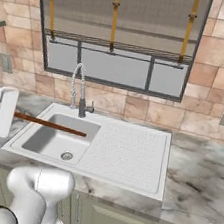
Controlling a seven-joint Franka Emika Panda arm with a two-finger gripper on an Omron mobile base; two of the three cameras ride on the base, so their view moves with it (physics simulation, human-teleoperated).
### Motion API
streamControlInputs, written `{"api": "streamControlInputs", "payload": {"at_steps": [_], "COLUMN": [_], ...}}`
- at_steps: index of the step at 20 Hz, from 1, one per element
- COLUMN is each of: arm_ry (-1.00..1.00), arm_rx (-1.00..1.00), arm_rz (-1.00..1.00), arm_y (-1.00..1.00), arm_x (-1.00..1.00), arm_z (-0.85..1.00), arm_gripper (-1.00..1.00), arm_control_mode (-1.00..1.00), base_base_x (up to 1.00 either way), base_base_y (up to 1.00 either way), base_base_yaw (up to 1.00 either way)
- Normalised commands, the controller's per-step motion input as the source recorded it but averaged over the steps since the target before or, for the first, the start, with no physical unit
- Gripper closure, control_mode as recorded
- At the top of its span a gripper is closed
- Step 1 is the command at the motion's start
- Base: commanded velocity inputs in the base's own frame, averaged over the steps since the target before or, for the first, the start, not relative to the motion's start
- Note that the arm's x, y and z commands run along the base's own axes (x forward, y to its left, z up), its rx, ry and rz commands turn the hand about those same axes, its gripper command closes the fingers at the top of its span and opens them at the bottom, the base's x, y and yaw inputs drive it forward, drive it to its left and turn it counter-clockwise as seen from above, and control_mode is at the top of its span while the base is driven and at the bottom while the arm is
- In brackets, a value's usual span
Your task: Move the cutting board and knife to the sink. Then move spray from the cabinet to the counter.
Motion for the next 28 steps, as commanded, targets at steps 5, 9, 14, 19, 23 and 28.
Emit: {"api": "streamControlInputs", "payload": {"at_steps": [5, 9, 14, 19, 23, 28], "arm_ry": [0.00, 0.00, 0.00, 0.00, -0.03, -0.03], "arm_rx": [0.00, 0.00, 0.05, 0.11, 0.10, 0.04], "arm_rz": [-0.24, -0.25, -0.25, -0.16, -0.14, -0.15], "arm_y": [0.51, 0.50, 0.25, 0.01, 0.00, 0.02], "arm_x": [0.62, 0.63, 0.58, 0.46, 0.36, 0.35], "arm_z": [-0.28, -0.36, -0.37, -0.41, -0.47, -0.55], "arm_gripper": [1.00, 1.00, 1.00, 1.00, 1.00, 1.00], "arm_control_mode": [-1.00, -1.00, -1.00, -1.00, -1.00, -1.00], "base_base_x": [0.00, 0.00, 0.00, 0.00, 0.00, 0.00], "base_base_y": [0.00, 0.00, 0.00, 0.00, 0.00, 0.00], "base_base_yaw": [0.00, 0.00, 0.00, 0.00, 0.00, 0.00]}}
